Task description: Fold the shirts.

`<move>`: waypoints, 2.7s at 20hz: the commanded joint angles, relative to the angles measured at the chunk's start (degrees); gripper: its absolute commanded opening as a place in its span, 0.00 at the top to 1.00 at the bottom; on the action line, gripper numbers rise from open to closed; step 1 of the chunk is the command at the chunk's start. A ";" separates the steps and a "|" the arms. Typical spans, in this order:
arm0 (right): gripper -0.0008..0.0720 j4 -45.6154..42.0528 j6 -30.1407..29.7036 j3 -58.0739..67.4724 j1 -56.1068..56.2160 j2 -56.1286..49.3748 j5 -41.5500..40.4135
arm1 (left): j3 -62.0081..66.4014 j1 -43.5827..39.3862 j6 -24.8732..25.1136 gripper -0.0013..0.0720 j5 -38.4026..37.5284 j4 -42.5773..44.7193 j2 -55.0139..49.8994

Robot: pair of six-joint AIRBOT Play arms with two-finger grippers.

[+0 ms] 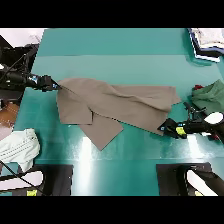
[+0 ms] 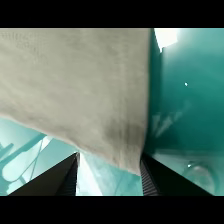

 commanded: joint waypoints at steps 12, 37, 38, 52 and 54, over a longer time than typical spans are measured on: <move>0.97 -0.55 -2.27 27.54 6.69 4.61 -3.34 | 14.12 0.02 -3.54 0.95 1.99 1.36 10.29; 0.97 -0.98 2.27 89.53 -18.43 -2.64 33.38 | 37.46 0.02 -14.60 0.95 0.87 4.55 30.18; 0.97 -1.03 2.47 86.05 -16.13 -4.90 33.97 | 34.05 0.02 -14.84 0.95 -1.18 4.50 27.58; 0.97 -21.81 7.65 74.73 5.60 -39.10 9.14 | 17.35 -7.19 -5.25 0.95 20.11 7.65 -8.52; 0.97 -21.81 7.74 74.75 5.60 -40.30 2.75 | 17.35 -7.19 -3.28 0.95 27.34 7.61 -8.55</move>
